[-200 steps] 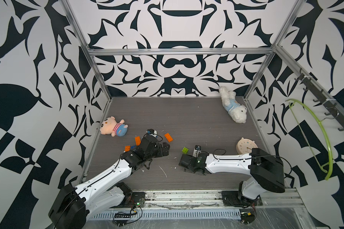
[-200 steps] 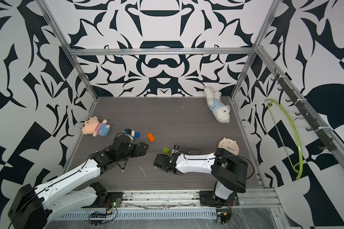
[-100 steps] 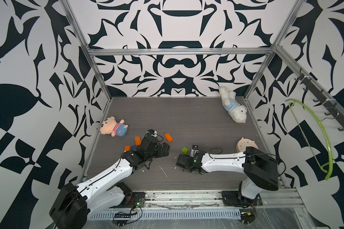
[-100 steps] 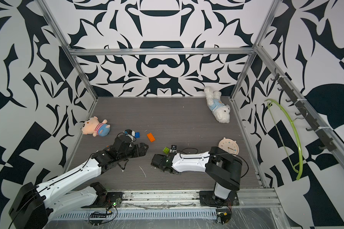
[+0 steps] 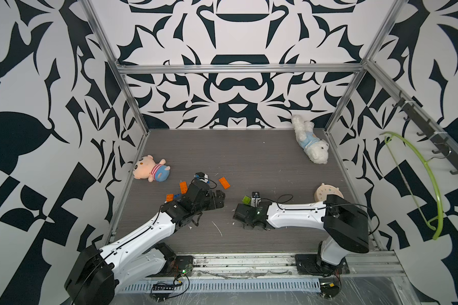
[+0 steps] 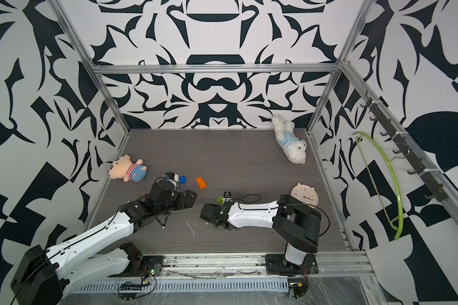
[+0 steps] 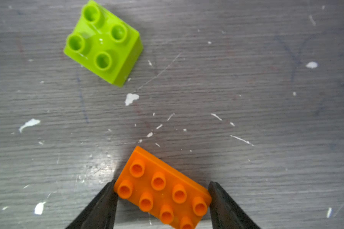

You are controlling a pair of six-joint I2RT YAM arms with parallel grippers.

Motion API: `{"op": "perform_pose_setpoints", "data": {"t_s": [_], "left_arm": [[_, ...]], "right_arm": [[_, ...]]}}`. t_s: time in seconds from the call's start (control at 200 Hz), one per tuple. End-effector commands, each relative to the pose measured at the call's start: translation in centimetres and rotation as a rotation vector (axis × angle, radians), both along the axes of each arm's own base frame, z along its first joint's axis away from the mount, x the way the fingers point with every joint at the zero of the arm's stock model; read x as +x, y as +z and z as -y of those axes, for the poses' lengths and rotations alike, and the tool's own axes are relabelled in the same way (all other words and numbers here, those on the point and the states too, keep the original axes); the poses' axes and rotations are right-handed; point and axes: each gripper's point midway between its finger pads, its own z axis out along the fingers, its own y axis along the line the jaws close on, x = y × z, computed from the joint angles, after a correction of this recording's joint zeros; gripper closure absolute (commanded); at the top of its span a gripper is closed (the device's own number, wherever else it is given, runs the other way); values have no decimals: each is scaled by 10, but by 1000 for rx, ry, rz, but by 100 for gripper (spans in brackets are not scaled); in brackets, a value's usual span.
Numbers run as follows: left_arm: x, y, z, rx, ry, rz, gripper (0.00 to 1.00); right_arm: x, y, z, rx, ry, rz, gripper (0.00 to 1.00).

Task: Assemble the number 5 with lego
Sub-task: Adjust the lego brick at the center of the board.

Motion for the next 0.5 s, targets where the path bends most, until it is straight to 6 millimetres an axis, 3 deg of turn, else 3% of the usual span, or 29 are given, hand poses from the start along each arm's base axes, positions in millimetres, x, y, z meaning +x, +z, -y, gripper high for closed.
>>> {"op": "perform_pose_setpoints", "data": {"t_s": [0.0,0.315,0.495], "left_arm": [[-6,-8,-8,27,9,-19,1],[-10,-9,-19,49,37,-14,1],[-12,-4,-25,41,57,3,1]], "right_arm": [[9,21,-9,-12,119,38,35],[-4,14,-29,-34,575,-2,31],[-9,-7,-32,-51,672,-89,29]]}}
